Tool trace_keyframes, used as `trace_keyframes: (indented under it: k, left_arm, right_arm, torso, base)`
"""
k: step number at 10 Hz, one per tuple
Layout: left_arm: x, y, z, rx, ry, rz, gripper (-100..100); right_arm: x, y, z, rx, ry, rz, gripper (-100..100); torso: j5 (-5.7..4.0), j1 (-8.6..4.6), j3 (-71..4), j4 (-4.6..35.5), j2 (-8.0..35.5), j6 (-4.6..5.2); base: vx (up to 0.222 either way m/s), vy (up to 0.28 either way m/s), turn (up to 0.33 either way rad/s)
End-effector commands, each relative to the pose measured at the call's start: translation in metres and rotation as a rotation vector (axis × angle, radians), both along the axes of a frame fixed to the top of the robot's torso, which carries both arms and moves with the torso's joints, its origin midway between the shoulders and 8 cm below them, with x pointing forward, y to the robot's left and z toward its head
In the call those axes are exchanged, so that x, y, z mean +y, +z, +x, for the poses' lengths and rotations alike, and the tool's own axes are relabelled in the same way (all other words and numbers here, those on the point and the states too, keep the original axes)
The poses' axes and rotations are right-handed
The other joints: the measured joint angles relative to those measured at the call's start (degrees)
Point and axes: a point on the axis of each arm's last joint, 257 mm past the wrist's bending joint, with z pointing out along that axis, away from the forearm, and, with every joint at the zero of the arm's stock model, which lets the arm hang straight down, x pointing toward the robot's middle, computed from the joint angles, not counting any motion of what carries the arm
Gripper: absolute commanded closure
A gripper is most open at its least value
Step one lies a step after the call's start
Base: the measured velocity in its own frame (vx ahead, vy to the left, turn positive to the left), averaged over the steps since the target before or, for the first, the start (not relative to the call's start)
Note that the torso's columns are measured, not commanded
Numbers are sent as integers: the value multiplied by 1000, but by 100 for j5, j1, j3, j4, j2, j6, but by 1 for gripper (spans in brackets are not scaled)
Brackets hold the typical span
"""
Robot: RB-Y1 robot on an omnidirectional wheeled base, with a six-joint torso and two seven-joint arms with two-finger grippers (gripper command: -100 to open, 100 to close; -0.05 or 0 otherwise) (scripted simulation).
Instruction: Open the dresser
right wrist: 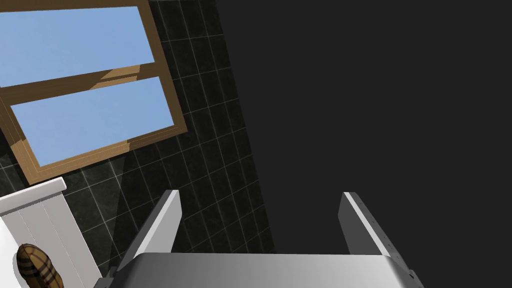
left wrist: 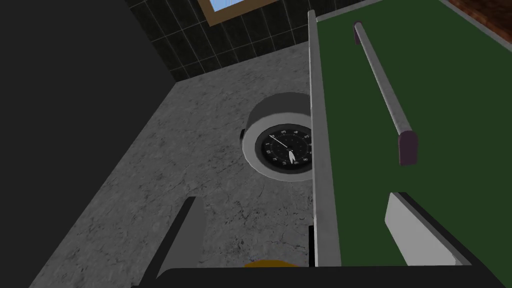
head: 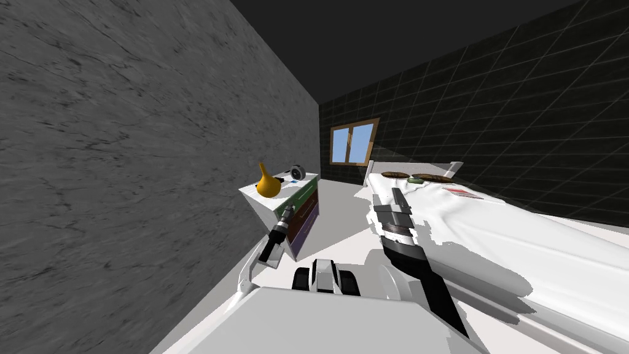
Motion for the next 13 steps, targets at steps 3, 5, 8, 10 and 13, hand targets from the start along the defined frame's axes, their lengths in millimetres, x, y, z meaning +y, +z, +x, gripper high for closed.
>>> trace_keyframes:
  k: [3, 5, 8, 10, 13]
  left_arm:
    - [-7, -45, 13, 117, -25, 63, -100]
    - [-8, -70, 18, 178, -33, 98, -100]
    - [-8, -94, 23, 239, -38, 134, -100]
    - [-6, -89, 22, 229, -37, 128, -100]
    - [-10, -88, 21, 229, -40, 126, 100]
  right_arm:
    - [0, 0, 0, 0, 0, 0, 0]
    - [0, 0, 0, 0, 0, 0, 0]
    - [0, 0, 0, 0, 0, 0, 0]
    - [0, 0, 0, 0, 0, 0, 0]
    - [0, 0, 0, 0, 0, 1, 0]
  torso:
    - [-3, -12, 5, 2, 10, -1]
    - [-1, -6, 3, 1, 5, 0]
    - [1, 1, 1, 0, 3, -1]
    - [-5, -21, 9, 4, 17, -3]
    - [-9, -44, 11, 4, 20, 0]
  base:
    - [70, 76, -100]
    - [78, 78, -129]
    - [76, 91, -106]
    - [21, 23, -8]
    - [-37, -97, 7]
